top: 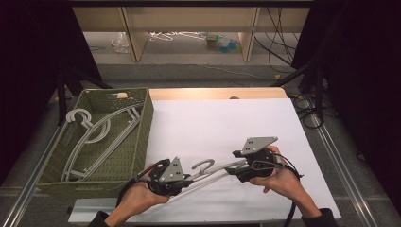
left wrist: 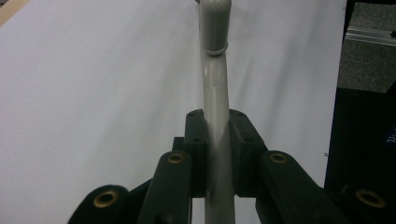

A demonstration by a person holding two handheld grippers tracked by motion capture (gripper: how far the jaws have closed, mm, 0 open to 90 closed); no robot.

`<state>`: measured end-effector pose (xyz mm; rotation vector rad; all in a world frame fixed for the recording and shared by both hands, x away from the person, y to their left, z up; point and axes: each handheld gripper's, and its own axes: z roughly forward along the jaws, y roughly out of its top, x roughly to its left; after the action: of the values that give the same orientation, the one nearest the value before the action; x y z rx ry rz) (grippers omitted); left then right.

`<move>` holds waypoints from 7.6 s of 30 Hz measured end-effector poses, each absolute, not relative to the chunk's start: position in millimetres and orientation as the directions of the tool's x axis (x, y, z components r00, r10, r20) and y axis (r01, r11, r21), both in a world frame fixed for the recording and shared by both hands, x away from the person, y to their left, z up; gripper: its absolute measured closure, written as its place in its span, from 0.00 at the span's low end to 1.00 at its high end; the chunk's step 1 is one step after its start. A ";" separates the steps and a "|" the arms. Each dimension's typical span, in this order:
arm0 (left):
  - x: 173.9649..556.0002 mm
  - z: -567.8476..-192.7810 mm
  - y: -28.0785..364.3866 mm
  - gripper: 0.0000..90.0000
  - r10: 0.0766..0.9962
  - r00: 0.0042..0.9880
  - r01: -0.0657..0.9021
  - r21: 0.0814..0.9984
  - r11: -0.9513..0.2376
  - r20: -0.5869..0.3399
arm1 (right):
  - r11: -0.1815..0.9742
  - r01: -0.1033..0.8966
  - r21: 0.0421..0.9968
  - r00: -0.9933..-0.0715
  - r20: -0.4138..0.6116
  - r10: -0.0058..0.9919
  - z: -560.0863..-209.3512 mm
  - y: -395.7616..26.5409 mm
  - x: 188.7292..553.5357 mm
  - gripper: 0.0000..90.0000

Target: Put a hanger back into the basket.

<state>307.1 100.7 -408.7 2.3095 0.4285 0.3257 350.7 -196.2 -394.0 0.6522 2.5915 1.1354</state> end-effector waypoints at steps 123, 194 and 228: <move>401.6 -403.4 379.3 0.79 0.951 0.310 0.663 0.719 -0.209 -0.010 | 0.465 0.400 0.789 -0.811 0.068 0.581 -422.5 -227.7 324.1 0.29; 270.9 -373.4 212.3 0.28 0.823 0.565 0.347 0.922 -0.170 -0.061 | 0.385 0.399 0.832 -0.779 0.087 0.621 -430.6 -226.3 326.2 0.23; 269.0 -428.9 190.9 0.19 0.772 0.632 0.288 0.945 -0.153 -0.068 | 0.321 0.395 0.861 -0.743 0.094 0.662 -435.7 -233.5 293.5 0.19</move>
<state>269.0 190.9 -428.9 1.7257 0.8691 0.5338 293.5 -233.5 -435.7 0.9540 2.3143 1.3883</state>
